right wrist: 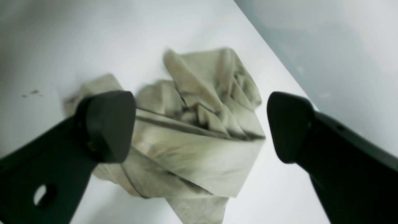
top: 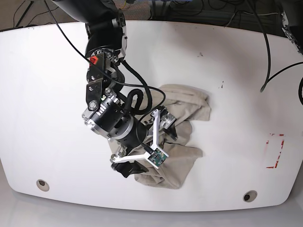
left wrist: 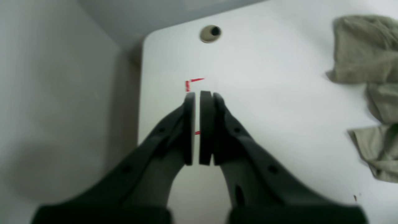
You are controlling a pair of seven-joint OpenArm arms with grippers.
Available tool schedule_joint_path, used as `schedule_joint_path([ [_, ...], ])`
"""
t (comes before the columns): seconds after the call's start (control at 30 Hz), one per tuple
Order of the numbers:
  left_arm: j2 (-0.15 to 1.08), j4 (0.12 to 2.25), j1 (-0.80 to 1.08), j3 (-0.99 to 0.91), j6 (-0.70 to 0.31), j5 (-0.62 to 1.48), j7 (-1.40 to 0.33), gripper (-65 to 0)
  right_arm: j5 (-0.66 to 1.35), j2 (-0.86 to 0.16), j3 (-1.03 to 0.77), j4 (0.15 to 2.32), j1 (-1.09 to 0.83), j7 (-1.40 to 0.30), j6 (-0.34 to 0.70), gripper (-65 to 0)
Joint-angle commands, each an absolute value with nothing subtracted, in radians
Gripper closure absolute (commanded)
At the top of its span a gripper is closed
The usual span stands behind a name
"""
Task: Layout the t-shirt on the table in an organized manner, then fold the t-shirt properly
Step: 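Lower the bunched shirt onto the table and open the left gripper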
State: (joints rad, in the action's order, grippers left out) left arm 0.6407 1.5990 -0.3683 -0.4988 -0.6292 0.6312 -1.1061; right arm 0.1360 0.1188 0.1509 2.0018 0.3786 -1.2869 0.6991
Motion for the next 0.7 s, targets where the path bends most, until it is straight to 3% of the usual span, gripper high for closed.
schedule_joint_path([
  [0.0, 0.665, 1.616, -0.39, -0.498, -0.631, 0.647, -1.079, -1.3, 0.154, 0.125, 0.156, 2.018, 0.404, -1.257, 0.698, -65.0],
  [0.3, 0.633, 1.616, -0.36, -0.484, -0.633, 0.648, -1.079, -1.3, 0.093, 0.122, 0.061, 1.968, 0.401, -1.178, 0.698, -65.0],
  [0.67, 0.536, 1.658, -0.237, -0.483, -0.698, 0.647, -1.081, -1.3, -0.061, 0.117, -0.139, 1.715, 0.432, -0.967, 0.698, -64.8],
])
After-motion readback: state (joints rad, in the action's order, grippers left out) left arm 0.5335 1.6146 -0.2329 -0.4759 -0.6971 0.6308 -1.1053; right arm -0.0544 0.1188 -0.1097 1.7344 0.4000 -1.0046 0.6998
